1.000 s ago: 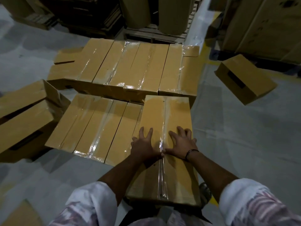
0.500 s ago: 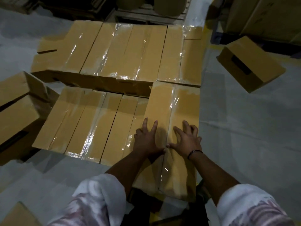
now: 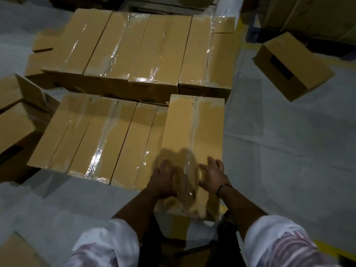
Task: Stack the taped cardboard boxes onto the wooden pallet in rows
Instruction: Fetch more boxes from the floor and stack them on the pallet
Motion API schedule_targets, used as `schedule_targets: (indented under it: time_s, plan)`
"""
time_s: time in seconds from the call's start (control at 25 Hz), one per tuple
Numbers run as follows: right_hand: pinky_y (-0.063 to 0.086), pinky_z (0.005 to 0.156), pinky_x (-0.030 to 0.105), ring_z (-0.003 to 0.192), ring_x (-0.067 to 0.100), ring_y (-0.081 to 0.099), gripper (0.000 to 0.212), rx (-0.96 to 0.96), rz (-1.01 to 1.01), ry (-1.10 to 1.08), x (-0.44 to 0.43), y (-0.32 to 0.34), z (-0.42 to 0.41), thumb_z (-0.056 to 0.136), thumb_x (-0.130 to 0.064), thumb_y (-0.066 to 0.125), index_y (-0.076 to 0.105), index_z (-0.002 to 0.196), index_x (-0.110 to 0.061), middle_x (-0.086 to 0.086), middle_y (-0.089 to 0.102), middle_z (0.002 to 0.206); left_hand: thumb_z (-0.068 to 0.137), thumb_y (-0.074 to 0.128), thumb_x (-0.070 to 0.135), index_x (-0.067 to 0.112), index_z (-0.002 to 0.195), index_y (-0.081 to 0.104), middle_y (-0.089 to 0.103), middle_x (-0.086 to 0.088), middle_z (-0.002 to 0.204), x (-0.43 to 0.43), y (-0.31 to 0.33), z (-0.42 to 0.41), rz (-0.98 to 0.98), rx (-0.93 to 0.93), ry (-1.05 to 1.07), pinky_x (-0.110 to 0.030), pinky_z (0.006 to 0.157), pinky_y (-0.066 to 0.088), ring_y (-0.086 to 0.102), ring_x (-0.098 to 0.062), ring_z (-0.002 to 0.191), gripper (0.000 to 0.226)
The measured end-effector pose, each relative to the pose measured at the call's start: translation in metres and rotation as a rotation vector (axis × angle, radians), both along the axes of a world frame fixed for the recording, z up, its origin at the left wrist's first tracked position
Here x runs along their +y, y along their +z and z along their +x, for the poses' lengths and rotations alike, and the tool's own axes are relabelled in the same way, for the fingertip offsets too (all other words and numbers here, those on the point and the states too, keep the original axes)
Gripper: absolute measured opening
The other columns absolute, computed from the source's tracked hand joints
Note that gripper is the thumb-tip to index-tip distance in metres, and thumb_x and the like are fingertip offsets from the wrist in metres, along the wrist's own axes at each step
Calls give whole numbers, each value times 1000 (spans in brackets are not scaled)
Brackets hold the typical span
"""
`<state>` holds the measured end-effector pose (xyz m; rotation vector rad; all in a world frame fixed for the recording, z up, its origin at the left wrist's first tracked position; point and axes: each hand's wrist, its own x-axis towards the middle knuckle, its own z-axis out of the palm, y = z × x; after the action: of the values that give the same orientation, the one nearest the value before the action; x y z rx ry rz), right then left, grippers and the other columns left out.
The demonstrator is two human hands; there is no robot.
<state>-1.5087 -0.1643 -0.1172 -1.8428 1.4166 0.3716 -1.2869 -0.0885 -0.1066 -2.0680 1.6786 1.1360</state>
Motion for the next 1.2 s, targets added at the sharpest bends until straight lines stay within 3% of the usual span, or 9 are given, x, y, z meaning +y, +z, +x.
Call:
schedule_targets:
  time_s: [0.12,0.2,0.32,0.44,0.56,0.64,0.76,0.96,1.2]
  plan:
    - [35,112,65,152,37,-18,73,71,12,72,50,-2,-9,86,-40,75,39,149,-41,-2,-15,168,71,85,58,44,161,0,-28,-6,167,58,-7,0,-11,-56,-189,-62,117,33,8,-51,150,124]
    - [36,112,64,151,37,-20,76,81,9,27,75,-5,-7,85,-43,75,36,150,-41,-2,-19,167,77,85,45,42,161,-6,-31,-6,166,79,-11,8,-44,-86,-288,-58,112,41,19,-50,148,124]
    - [35,110,66,150,39,-19,82,96,-23,-54,103,0,-3,83,-49,76,32,151,-40,-2,-19,167,83,82,27,35,162,5,-17,-11,170,88,-3,13,-105,-121,-361,-55,101,51,36,-49,141,111]
    - [30,109,71,150,41,-22,101,171,-29,21,126,-2,2,79,-54,79,15,157,-40,0,-25,166,81,85,25,32,160,15,-12,-11,171,91,-2,16,-119,-105,-349,-55,100,51,41,-46,135,106]
    - [27,109,73,150,42,-23,112,222,-79,52,142,-12,4,80,-47,81,2,159,-38,2,-29,165,86,79,29,26,161,17,-11,-16,170,102,-13,19,-193,-131,-386,-54,97,53,45,-47,128,98]
    - [28,109,73,150,44,-19,107,235,-131,59,144,-16,3,83,-40,80,4,159,-38,4,-26,165,89,75,37,28,162,16,-11,-14,170,103,-22,23,-244,-122,-403,-53,99,52,43,-47,129,94]
    - [28,110,72,150,44,-14,100,226,-160,94,145,-16,2,85,-38,77,9,158,-38,3,-19,166,75,82,59,36,160,16,-13,5,169,98,-22,33,-167,-80,-345,-53,107,47,33,-41,137,110]
    - [29,112,69,151,41,-6,90,203,-239,52,143,-15,8,86,-41,75,20,156,-36,4,-8,167,74,88,37,34,159,22,-2,1,170,83,-20,45,-232,-96,-374,-51,110,46,37,-41,138,108]
    - [29,112,67,151,41,-3,84,172,-272,16,131,-13,15,83,-45,77,29,152,-38,4,0,167,72,91,29,32,159,25,5,-2,170,65,-13,53,-232,-70,-351,-55,112,44,34,-41,142,110]
